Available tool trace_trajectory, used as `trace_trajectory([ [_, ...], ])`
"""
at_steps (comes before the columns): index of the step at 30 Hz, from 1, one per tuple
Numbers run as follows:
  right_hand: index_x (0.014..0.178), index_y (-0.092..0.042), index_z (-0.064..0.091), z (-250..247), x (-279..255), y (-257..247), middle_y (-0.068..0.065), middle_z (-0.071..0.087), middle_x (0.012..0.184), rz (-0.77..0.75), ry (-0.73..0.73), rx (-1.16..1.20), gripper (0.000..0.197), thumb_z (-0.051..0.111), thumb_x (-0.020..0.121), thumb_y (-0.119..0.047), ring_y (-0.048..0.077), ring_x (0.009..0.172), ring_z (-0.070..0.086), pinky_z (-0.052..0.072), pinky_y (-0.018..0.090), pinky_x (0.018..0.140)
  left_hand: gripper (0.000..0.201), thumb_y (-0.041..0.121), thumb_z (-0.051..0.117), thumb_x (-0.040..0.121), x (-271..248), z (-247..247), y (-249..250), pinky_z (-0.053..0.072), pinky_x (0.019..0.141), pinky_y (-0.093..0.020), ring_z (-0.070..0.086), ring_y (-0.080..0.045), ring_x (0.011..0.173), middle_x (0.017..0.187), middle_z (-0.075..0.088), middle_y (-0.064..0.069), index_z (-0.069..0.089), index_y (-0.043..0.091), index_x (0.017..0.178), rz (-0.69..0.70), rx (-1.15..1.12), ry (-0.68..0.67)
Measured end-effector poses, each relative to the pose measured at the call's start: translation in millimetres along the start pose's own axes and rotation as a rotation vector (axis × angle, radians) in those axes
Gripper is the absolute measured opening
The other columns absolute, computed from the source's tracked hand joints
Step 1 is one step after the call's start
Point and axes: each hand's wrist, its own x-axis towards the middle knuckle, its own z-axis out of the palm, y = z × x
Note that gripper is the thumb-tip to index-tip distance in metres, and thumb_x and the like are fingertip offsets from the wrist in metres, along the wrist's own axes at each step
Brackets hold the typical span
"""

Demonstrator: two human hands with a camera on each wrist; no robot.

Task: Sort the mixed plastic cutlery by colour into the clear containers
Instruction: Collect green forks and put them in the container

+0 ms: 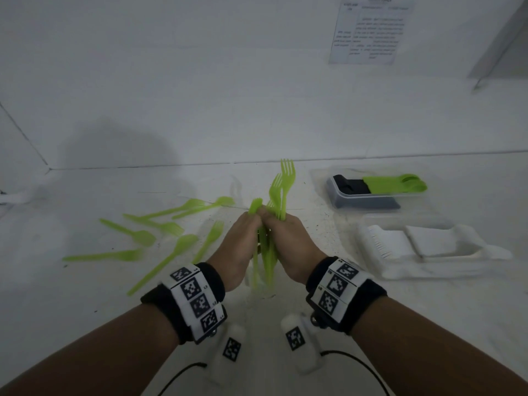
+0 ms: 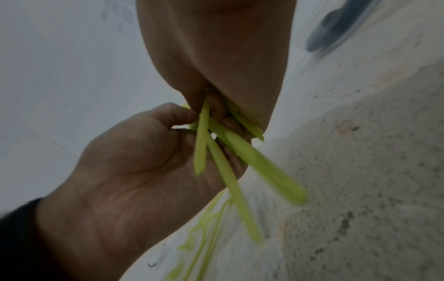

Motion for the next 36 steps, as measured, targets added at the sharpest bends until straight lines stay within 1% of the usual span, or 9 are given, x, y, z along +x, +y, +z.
trace_trajectory([
  [6,0.109,-0.018,0.074,3,-1,-5,0.003,0.06,0.086,-0.043,0.053,-0.13,0.025,0.052,0.107,-0.029,0.01,0.061,0.054,0.047,0.029,0.064,0.018,0.016,0.04,0.099,14,-8,-5,0.05,0.06,-0.036,0.049,-0.018,0.064,0.08,0.048,-0.007,0.054,0.008,0.108,-0.004,-0.1,0.117],
  [10,0.098,-0.021,0.056,-5,6,-5,-0.002,0.048,0.071,-0.128,0.183,-0.303,0.013,0.048,0.106,-0.028,0.013,0.062,0.043,0.038,0.026,0.059,0.02,0.014,0.037,0.095,27,-17,3,0.032,0.054,-0.032,0.03,-0.013,0.052,0.064,0.037,0.003,0.051,0.01,0.108,-0.055,-0.182,0.179],
  [11,0.109,-0.02,0.052,-5,6,-5,-0.003,0.049,0.073,-0.143,0.162,-0.334,0.011,0.048,0.106,-0.03,0.011,0.062,0.046,0.04,0.024,0.058,0.02,0.018,0.04,0.095,29,-18,5,0.032,0.055,-0.032,0.031,-0.013,0.051,0.063,0.037,0.003,0.051,0.011,0.11,-0.067,-0.199,0.159],
  [13,0.127,-0.02,0.039,-3,5,-7,-0.005,0.056,0.083,-0.16,0.153,-0.395,0.032,0.051,0.104,-0.04,0.007,0.067,0.053,0.044,0.022,0.061,0.026,0.027,0.048,0.095,30,-18,8,0.034,0.056,-0.031,0.034,-0.013,0.054,0.068,0.042,0.002,0.052,0.012,0.115,-0.102,-0.219,0.11],
  [17,0.113,-0.015,0.039,1,2,-11,-0.008,0.055,0.078,-0.217,0.109,-0.408,0.03,0.052,0.104,-0.041,-0.005,0.055,0.052,0.041,0.016,0.054,0.039,0.03,0.052,0.086,32,-17,4,0.041,0.061,-0.031,0.045,-0.016,0.068,0.094,0.049,-0.01,0.057,0.009,0.118,-0.135,-0.283,-0.011],
  [25,0.095,-0.015,0.071,14,13,-6,0.008,0.069,0.089,-0.331,0.136,-0.466,0.026,0.054,0.103,-0.034,0.015,0.079,0.065,0.054,0.038,0.076,0.048,0.02,0.036,0.097,31,-22,10,0.048,0.104,-0.046,0.064,-0.034,0.116,0.122,0.068,-0.023,0.067,-0.005,0.124,-0.134,-0.404,-0.137],
  [29,0.101,0.0,0.067,21,12,-7,0.006,0.057,0.079,-0.234,0.019,-0.369,0.032,0.052,0.106,-0.028,0.012,0.069,0.053,0.044,0.025,0.062,0.047,0.02,0.036,0.1,31,-35,10,0.049,0.09,-0.042,0.063,-0.03,0.099,0.112,0.069,-0.024,0.066,-0.01,0.12,-0.139,-0.408,-0.17],
  [33,0.118,-0.02,0.041,23,13,-7,0.0,0.049,0.093,-0.044,-0.003,-0.232,0.018,0.048,0.103,-0.027,0.011,0.062,0.041,0.034,0.026,0.058,0.02,0.011,0.04,0.098,31,-40,15,0.037,0.056,-0.032,0.044,-0.016,0.056,0.074,0.052,-0.007,0.059,0.01,0.101,-0.127,-0.341,-0.023],
  [36,0.108,-0.029,0.035,22,14,-11,0.004,0.038,0.096,-0.041,0.059,-0.176,0.009,0.04,0.103,-0.024,0.011,0.058,0.033,0.03,0.026,0.052,0.01,0.018,0.045,0.1,38,-47,18,0.03,0.052,-0.029,0.033,-0.013,0.052,0.066,0.039,0.002,0.049,0.014,0.109,-0.109,-0.329,0.061],
])
